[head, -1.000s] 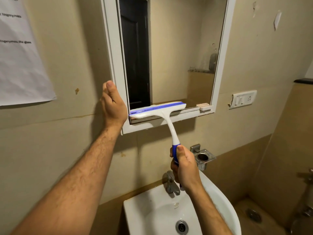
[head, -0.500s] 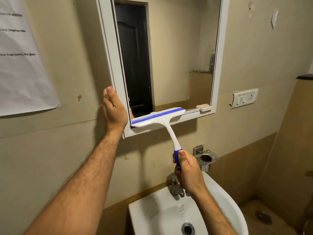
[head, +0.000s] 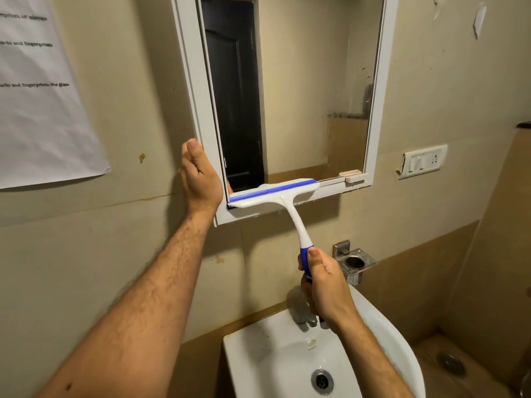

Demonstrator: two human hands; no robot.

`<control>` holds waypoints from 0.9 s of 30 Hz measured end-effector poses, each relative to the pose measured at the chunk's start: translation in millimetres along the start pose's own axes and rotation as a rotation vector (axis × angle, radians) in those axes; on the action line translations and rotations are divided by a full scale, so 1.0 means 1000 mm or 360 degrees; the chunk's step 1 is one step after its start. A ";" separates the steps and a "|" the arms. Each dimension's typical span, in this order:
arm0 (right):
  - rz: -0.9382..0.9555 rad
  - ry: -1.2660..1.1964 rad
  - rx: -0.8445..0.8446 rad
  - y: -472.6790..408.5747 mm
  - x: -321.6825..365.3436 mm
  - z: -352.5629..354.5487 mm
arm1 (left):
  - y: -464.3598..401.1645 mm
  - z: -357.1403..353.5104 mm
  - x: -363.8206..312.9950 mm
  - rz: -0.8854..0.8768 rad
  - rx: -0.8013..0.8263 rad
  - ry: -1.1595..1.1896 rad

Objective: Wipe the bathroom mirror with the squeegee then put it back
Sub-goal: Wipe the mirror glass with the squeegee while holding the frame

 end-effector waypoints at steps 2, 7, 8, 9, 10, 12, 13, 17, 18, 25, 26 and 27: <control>-0.0011 -0.0045 -0.0014 0.000 0.009 0.002 | 0.000 0.001 0.000 0.0002 0.0004 -0.0002; 0.0007 -0.0081 -0.0032 -0.013 0.036 -0.001 | 0.003 0.003 -0.004 0.0003 0.0044 0.0024; 0.0004 -0.0083 -0.0041 -0.015 0.037 -0.004 | 0.003 0.004 -0.004 0.0003 0.0057 0.0014; 0.0003 -0.0082 -0.0044 -0.015 0.035 -0.006 | 0.004 0.004 -0.005 -0.0006 0.0058 -0.0005; 0.0004 -0.0079 -0.0042 -0.014 0.031 -0.008 | 0.004 0.005 -0.007 -0.0016 0.0055 -0.0018; 0.0004 -0.0076 -0.0037 -0.008 0.020 -0.010 | 0.005 0.005 -0.010 -0.0036 0.0042 -0.0026; 0.0007 -0.0066 -0.0040 -0.005 0.014 -0.009 | 0.005 0.004 -0.010 -0.0045 0.0033 -0.0017; 0.0046 0.0053 -0.0087 -0.002 0.001 -0.003 | 0.007 0.006 -0.014 -0.0036 0.0035 -0.0005; 0.0066 0.0052 -0.0099 -0.003 0.002 -0.003 | 0.007 0.006 -0.013 -0.0019 0.0039 0.0001; 0.0082 -0.0100 -0.0084 -0.020 0.029 -0.010 | 0.005 0.004 -0.006 0.0007 0.0082 -0.0013; 0.0091 -0.0089 -0.0077 -0.020 0.027 -0.011 | 0.005 0.004 -0.007 0.0004 0.0078 -0.0025; 0.0101 -0.0070 -0.0067 -0.019 0.023 -0.012 | 0.006 0.004 -0.007 0.0005 0.0069 -0.0038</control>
Point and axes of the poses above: each hand's wrist, its own y-axis away from the middle knuckle, its own z-axis out of the back of the hand, x = y × z, the point moved 1 cm from there along -y, towards the middle knuckle, and after that the axes turned 8 degrees about -y, right-handed, at the moved point
